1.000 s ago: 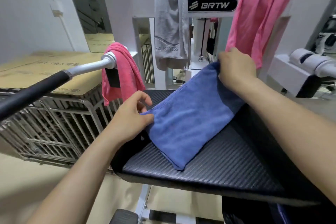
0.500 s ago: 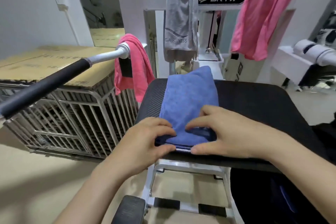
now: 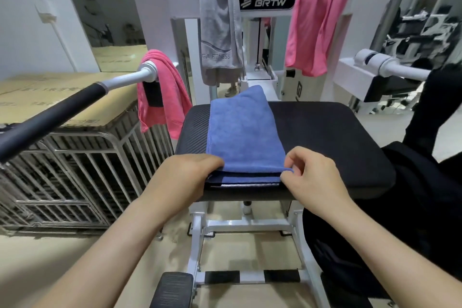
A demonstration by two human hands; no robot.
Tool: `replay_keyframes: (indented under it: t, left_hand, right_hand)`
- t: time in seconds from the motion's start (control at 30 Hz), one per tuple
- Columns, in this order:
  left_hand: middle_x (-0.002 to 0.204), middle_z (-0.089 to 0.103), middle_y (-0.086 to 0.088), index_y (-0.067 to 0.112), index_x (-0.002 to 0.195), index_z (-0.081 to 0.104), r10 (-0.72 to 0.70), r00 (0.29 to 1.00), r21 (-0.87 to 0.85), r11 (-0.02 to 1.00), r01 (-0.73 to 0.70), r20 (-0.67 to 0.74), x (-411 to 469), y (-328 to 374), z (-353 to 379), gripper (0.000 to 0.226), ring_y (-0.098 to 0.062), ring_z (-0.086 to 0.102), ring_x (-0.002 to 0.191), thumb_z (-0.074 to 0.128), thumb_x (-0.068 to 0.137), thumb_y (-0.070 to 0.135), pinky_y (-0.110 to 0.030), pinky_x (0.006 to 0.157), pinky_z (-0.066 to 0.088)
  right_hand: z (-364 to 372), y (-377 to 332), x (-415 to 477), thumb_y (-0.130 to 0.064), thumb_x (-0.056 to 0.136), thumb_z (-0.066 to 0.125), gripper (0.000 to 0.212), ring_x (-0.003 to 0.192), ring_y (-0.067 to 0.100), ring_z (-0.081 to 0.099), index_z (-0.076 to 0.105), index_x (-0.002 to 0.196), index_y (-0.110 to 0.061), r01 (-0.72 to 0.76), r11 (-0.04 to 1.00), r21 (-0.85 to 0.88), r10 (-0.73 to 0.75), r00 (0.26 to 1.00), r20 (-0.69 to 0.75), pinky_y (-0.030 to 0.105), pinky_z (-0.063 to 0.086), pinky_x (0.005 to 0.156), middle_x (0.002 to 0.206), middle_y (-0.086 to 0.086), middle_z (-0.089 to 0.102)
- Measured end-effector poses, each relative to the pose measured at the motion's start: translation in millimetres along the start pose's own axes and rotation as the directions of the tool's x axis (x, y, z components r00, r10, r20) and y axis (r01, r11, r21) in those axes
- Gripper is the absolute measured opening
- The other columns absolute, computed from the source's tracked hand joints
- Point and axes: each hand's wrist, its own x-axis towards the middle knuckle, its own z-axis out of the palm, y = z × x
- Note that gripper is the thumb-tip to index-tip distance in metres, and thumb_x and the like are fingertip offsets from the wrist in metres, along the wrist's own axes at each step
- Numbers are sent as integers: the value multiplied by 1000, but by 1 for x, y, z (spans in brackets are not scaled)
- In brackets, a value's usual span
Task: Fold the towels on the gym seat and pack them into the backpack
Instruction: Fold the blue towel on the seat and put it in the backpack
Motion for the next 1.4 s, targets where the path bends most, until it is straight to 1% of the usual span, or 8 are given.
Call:
replay_keyframes:
  t: [0.2,0.4,0.53,0.73,0.9,1.07,1.2,1.4]
  left_hand:
    - [100,67,11,24,103,68,-9,1000,-133,991,9,8,-5,4,8,28,-15,63,92,61,82,41,-29,74,53]
    - [87,70,5,19,93,73,-46,997,-151,988,35,-66,-2,0,17,23,-23,66,80,54,87,32,-31,66,54]
    - [79,60,2,17,89,66,40,997,-123,991,-47,-61,-15,11,10,29,-25,58,73,44,91,36,-37,62,51]
    - [151,37,-4,24,147,30,150,979,12,988,-153,140,-26,15,17,89,-25,37,138,68,73,54,-44,110,35]
    - [146,49,-7,19,142,42,133,985,-44,991,-129,112,-26,10,26,64,-26,48,133,50,78,15,-43,107,40]
    - [86,66,8,21,99,61,106,993,-255,963,-91,49,-35,22,-5,26,-16,56,80,42,82,24,-30,77,44]
    - [73,57,1,10,74,57,149,987,-204,970,-133,61,-43,16,4,40,-22,53,72,39,98,35,-36,75,44]
    - [96,57,4,18,102,61,174,982,-245,958,-151,73,-48,14,9,27,-18,55,92,60,85,39,-39,86,45]
  right_hand:
    - [8,-10,-13,-21,87,47,11,62,23,46,40,79,-18,70,952,-298,-92,994,-60,36,38,55,73,-2,47]
    - [10,-12,-11,-8,79,49,15,58,21,46,46,82,-23,49,998,28,-49,999,-6,37,41,59,59,-2,47]
    - [-9,-2,-33,-26,80,51,3,70,19,46,49,80,-24,298,923,-245,-251,946,204,35,42,62,70,-5,47]
    - [10,15,-42,-58,65,70,98,142,30,30,34,147,-18,646,508,-569,-499,760,417,51,33,106,155,13,30]
    - [21,37,-25,-11,89,47,43,125,26,55,58,131,-7,723,504,-473,-711,658,249,49,37,104,135,10,58]
    - [-10,20,-33,-27,90,44,33,94,3,57,61,117,-20,703,703,-106,-669,704,238,37,33,104,100,-10,68]
    - [-5,41,-30,-60,85,53,71,145,18,27,37,145,-24,831,387,-400,-634,555,539,47,23,112,159,4,25]
    - [22,52,-14,-11,93,54,27,124,24,57,70,114,-11,870,305,-389,-879,414,237,47,38,106,134,7,60]
